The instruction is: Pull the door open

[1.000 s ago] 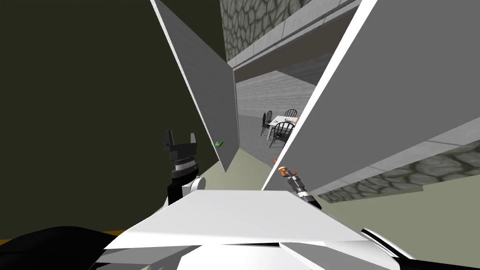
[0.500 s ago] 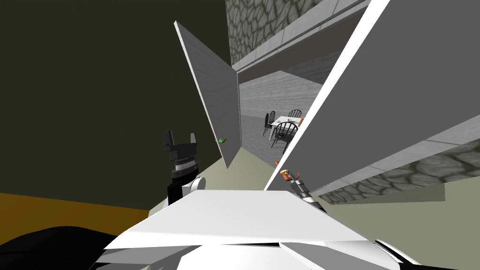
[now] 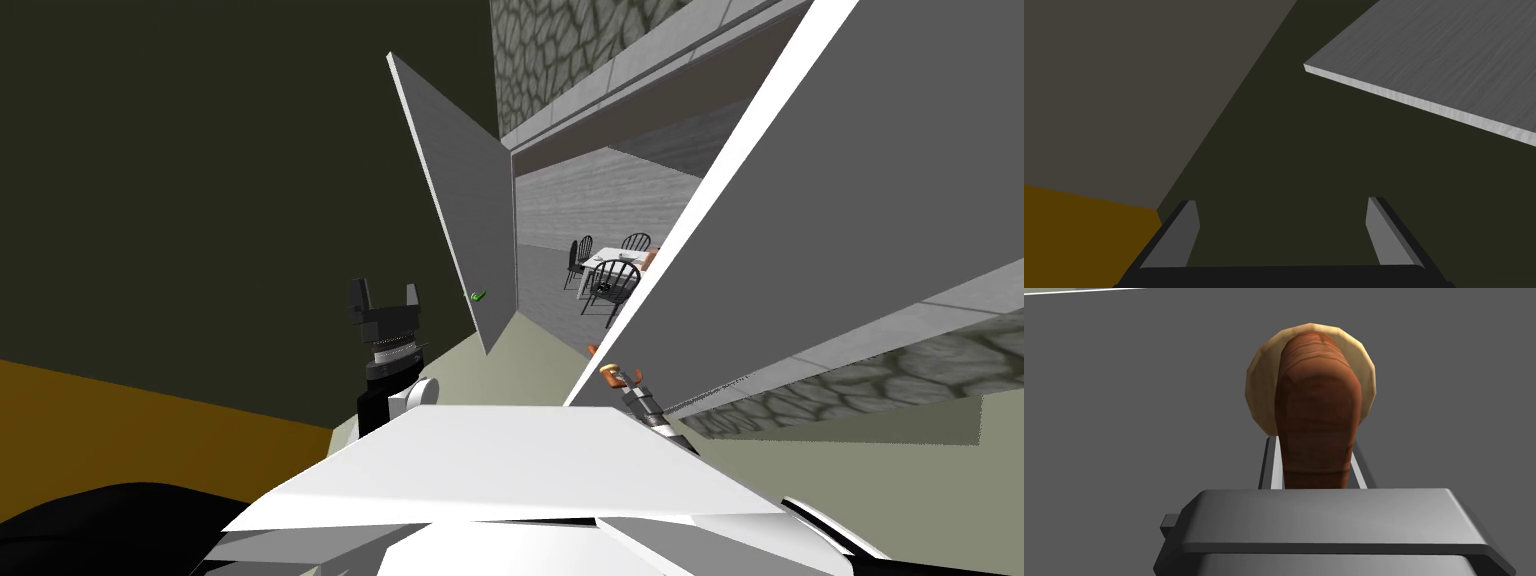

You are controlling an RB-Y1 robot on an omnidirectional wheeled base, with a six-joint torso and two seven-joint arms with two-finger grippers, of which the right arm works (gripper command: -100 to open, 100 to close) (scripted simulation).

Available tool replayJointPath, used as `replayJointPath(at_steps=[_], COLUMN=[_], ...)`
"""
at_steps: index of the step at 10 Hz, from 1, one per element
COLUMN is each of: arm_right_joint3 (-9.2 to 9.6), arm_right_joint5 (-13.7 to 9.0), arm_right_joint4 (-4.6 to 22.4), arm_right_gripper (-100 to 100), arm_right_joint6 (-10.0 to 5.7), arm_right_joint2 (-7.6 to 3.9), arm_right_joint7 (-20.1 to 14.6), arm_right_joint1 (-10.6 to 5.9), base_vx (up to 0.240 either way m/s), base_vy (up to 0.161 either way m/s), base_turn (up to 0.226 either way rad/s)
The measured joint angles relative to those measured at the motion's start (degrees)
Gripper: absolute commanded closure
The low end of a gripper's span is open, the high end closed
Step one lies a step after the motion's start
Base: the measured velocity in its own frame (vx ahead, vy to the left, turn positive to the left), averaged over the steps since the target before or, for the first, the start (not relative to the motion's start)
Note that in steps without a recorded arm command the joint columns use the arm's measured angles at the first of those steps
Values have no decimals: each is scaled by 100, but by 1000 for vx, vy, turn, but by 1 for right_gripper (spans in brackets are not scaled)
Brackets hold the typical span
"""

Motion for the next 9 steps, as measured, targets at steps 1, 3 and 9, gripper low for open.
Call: replayJointPath(at_steps=[1, 3, 9], arm_right_joint3=[-6, -74, -610], arm_right_joint5=[-9, 36, 380], arm_right_joint4=[-164, -89, -408], arm_right_gripper=[100, 100, 100], arm_right_joint6=[78, 115, 708], arm_right_joint2=[-36, 11, 227], arm_right_joint7=[36, 40, 227], arm_right_joint1=[85, 9, -161], base_vx=[0, -157, -207], base_vy=[0, -51, -71], base_turn=[0, 149, 153])
